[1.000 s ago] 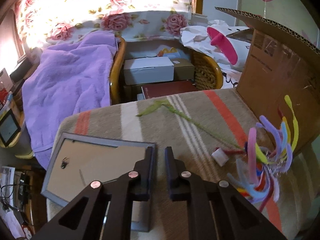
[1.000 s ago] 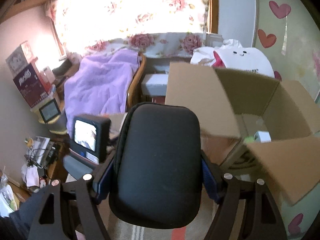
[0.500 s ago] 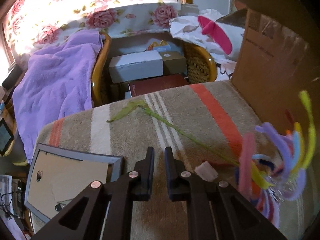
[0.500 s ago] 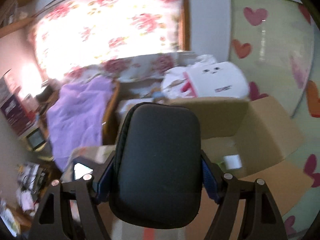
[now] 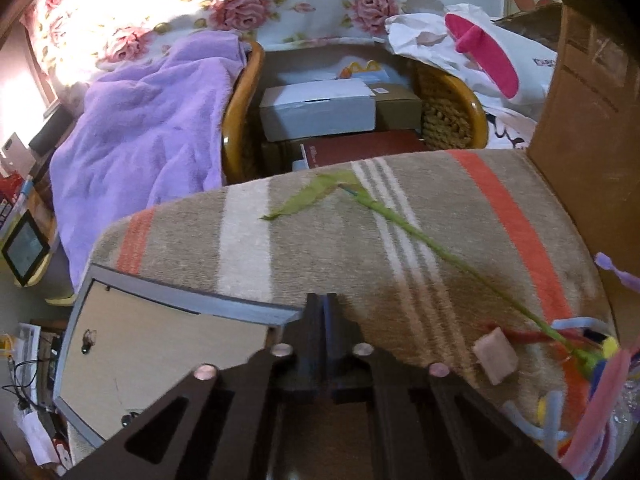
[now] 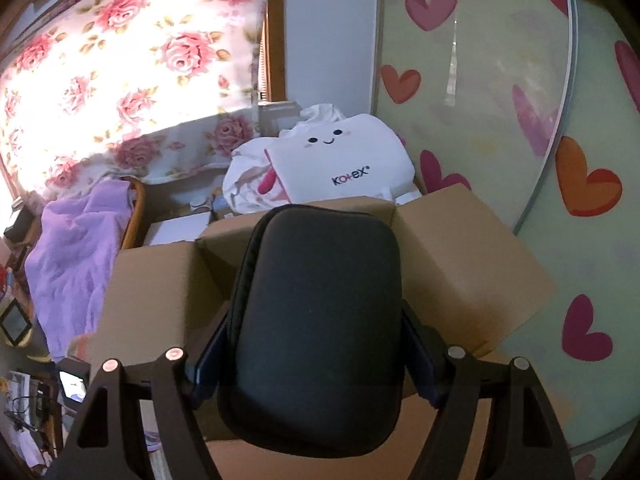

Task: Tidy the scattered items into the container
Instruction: 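Lift and carry the black case over the cardboard box with the right tool, then open the right tool to drop the black case into the cardboard box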

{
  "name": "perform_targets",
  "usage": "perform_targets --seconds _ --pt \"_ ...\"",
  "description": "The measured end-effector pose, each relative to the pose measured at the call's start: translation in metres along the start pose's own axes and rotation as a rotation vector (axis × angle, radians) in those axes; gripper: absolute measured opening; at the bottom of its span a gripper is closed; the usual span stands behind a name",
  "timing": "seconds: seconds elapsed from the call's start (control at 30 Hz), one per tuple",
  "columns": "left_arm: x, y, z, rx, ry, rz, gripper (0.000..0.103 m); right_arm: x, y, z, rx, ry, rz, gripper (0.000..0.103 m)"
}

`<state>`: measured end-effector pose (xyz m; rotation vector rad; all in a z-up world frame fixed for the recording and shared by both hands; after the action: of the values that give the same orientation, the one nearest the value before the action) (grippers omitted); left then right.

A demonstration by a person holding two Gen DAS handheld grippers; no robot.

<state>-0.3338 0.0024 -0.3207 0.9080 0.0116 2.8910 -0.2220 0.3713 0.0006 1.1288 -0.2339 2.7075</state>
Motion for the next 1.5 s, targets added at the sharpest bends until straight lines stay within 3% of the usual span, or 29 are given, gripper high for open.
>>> perform_targets --seconds 0.5,1.1,1.37,1.5 --pt "0.004 0.032 -0.003 0.07 0.0 0.04 0.002 0.013 -0.011 0.011 0.001 -0.003 0.019 0.08" --pt "0.002 0.039 -0.002 0.08 0.007 0.047 0.002 0.025 -0.008 0.022 -0.009 0.002 0.051 0.082" --pt "0.001 0.041 -0.001 0.08 0.006 0.054 0.002 0.025 -0.008 0.018 -0.065 -0.001 0.079 0.083" --pt "0.001 0.042 -0.001 0.081 0.005 0.056 0.002 0.031 -0.007 0.024 -0.086 -0.038 0.088 0.09"
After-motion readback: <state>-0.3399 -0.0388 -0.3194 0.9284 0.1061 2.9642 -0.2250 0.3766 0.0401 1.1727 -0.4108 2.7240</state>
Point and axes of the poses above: each gripper's, at about its wrist camera, not at the fingertips, and z roughly against the way its jaws point, y to its left, x to its top, the point moved 8 cm from there along -z, roughly the way its jaws point, and after that the axes turned 4 degrees about z, right-handed, at the moved point
